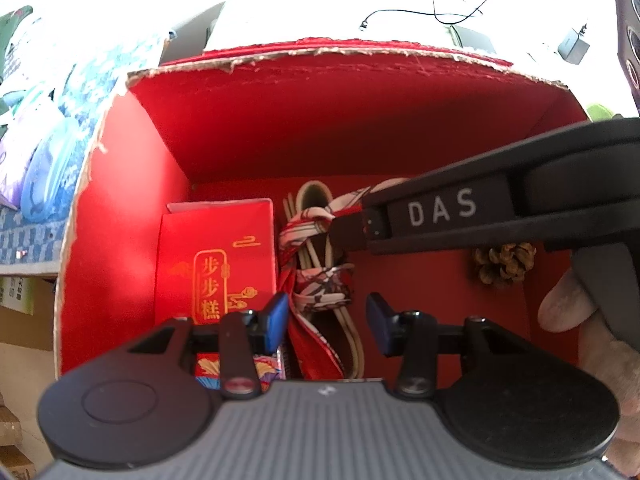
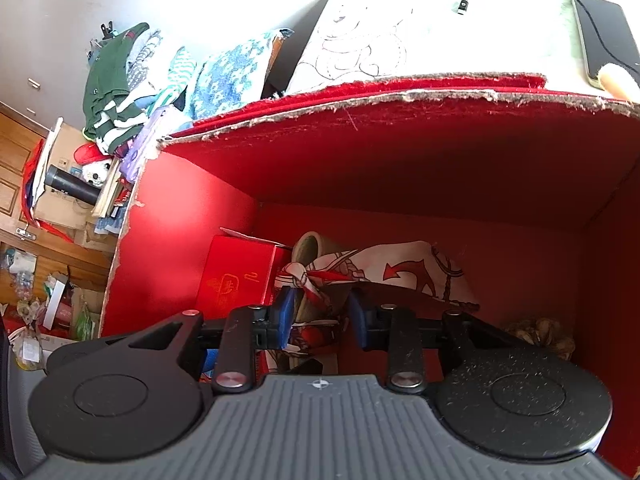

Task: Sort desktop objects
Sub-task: 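Open the right tool and withdraw it from the box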

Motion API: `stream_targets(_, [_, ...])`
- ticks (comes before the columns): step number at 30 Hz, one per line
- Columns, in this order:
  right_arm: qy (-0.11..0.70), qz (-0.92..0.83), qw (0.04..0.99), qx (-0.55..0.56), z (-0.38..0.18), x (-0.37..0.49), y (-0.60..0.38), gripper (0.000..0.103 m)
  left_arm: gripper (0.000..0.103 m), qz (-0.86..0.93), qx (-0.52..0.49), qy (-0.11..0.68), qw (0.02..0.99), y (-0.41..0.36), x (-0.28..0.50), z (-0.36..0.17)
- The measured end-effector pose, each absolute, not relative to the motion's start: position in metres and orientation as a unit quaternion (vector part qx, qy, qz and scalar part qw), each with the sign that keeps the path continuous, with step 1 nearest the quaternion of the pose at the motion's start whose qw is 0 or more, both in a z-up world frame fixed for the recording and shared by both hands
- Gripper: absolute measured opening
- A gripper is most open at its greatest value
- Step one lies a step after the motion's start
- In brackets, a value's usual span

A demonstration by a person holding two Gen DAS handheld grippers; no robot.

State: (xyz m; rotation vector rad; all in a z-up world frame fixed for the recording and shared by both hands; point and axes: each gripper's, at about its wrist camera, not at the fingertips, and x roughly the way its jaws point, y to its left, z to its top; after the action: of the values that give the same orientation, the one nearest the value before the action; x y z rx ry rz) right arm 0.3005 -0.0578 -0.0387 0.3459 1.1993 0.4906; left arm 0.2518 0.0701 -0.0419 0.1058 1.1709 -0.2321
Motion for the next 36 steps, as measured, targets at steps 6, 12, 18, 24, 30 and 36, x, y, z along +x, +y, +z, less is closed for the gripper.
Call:
stream_targets(6, [0.542, 0.234, 0.790, 0.162, -0.037, 0.297, -0.058, 0.034, 0.053, -0.091, 0.085, 0.524, 0.842, 0.066, 0.244, -0.031])
stream_targets(12, [0.539, 0.233, 0.796, 0.145, -0.035, 0.297, -0.053, 0.034, 0.053, -0.091, 0.081, 0.518, 0.847, 0.068, 0.240, -0.023])
stream_targets(18, [0.534, 0.234, 0.799, 0.147, -0.035, 0.296, -0.053, 0.034, 0.053, -0.081, 0.079, 0.516, 0.849, 0.071, 0.238, -0.020])
stream_targets(24, [0.528, 0.235, 0.803, 0.143, -0.033, 0.294, -0.053, 0.034, 0.054, -0.062, 0.083, 0.514, 0.852, 0.079, 0.236, -0.018])
stream_targets(30, [0.524, 0.235, 0.807, 0.138, -0.032, 0.293, -0.052, 0.034, 0.055, -0.050, 0.085, 0.516, 0.851, 0.086, 0.234, -0.019])
stream_targets(36, [0.521, 0.238, 0.807, 0.143, -0.032, 0.292, -0.052, 0.034, 0.058, -0.038, 0.092, 0.512, 0.853, 0.089, 0.233, -0.020])
